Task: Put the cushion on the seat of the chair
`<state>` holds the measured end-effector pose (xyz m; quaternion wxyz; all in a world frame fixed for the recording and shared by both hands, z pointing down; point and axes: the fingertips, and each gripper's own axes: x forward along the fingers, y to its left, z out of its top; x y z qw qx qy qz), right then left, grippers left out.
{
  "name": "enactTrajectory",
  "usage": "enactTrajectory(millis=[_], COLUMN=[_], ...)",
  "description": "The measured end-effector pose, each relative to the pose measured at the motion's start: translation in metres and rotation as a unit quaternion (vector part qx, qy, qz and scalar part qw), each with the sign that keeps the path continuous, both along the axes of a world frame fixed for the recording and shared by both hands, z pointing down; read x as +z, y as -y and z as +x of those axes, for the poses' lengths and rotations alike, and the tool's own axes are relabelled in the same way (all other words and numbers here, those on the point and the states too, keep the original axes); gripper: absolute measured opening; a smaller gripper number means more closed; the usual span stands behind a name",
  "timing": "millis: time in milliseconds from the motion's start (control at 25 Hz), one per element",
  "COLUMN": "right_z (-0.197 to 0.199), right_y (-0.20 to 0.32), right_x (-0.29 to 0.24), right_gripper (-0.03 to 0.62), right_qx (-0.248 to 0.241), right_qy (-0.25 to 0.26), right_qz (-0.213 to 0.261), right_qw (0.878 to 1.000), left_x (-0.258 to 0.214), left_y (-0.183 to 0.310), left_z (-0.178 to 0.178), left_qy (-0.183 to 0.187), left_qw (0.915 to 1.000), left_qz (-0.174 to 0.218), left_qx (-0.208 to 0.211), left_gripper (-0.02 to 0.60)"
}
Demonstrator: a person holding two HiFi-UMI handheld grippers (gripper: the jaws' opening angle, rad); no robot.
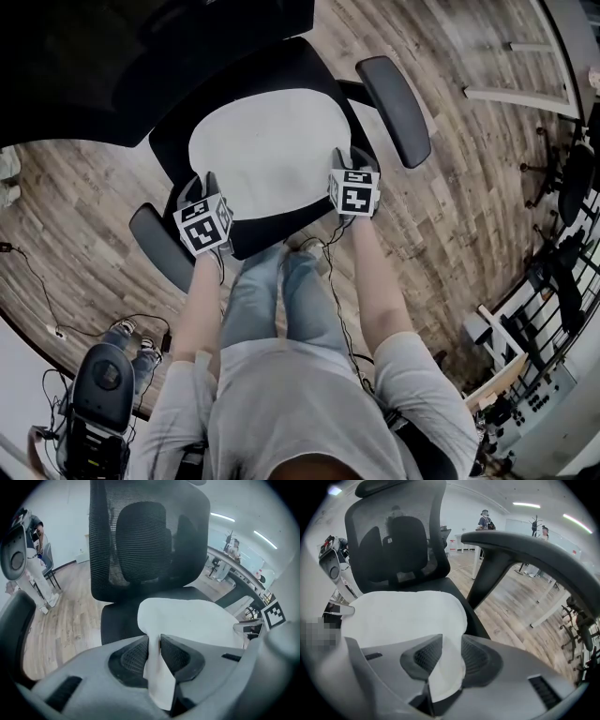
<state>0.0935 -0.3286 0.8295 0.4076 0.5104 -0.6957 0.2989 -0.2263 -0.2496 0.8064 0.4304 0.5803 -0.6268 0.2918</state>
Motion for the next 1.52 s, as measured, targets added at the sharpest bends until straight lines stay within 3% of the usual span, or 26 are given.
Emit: enactTrajectory(millis=[360, 560, 760, 800, 880, 960, 1040, 1200, 1520], right_z=[0.003, 0.001, -0.002, -0.003, -0.007, -0.014, -0.021, -0.030, -0.041], right_y=[-0.006, 0.000, 0.004, 0.003, 0.001, -0.002, -0.006, -0.016, -0.040], right_x=[0.013, 0.000, -0.018, -0.022, -0.031, -0.039, -0.048, -0.071, -0.136], right_gripper=[0.141, 0.146, 0.144, 0.140, 0.070, 0.032, 0.023, 0.021, 0.021], right_qx=[0.013, 0.022, 0.029, 0.029, 0.028, 0.021, 0.012, 0.006, -0.007], right_qy=[0.002, 0.012, 0.024, 0.027, 0.038, 0.052, 0.062, 0.078, 0.096], right_qz=[-0.020, 0.004, 0.034, 0.039, 0.047, 0.052, 0.056, 0.069, 0.123], right_qw=[1.000, 1.000, 0.999, 0.998, 0.998, 0.997, 0.996, 0.995, 0.988], left_x=[0.005, 0.000, -0.008, -0.011, -0.018, -0.026, -0.035, -0.058, -0.128], left_y=[0.004, 0.005, 0.006, 0.005, 0.005, 0.006, 0.007, 0.006, -0.008], left_z=[-0.010, -0.012, -0.009, -0.009, -0.010, -0.011, -0.008, 0.006, 0.029], left_qy=[0.030, 0.052, 0.051, 0.053, 0.058, 0.061, 0.053, 0.031, 0.026], left_qw=[0.9995, 0.9984, 0.9983, 0.9981, 0.9976, 0.9971, 0.9969, 0.9949, 0.9833], left_qz=[-0.002, 0.009, 0.020, 0.023, 0.030, 0.041, 0.054, 0.084, 0.160], left_qx=[0.008, 0.017, 0.022, 0.022, 0.020, 0.019, 0.021, 0.045, 0.083], left_gripper=[0.110, 0.134, 0.138, 0.137, 0.101, 0.039, 0.018, 0.011, 0.011])
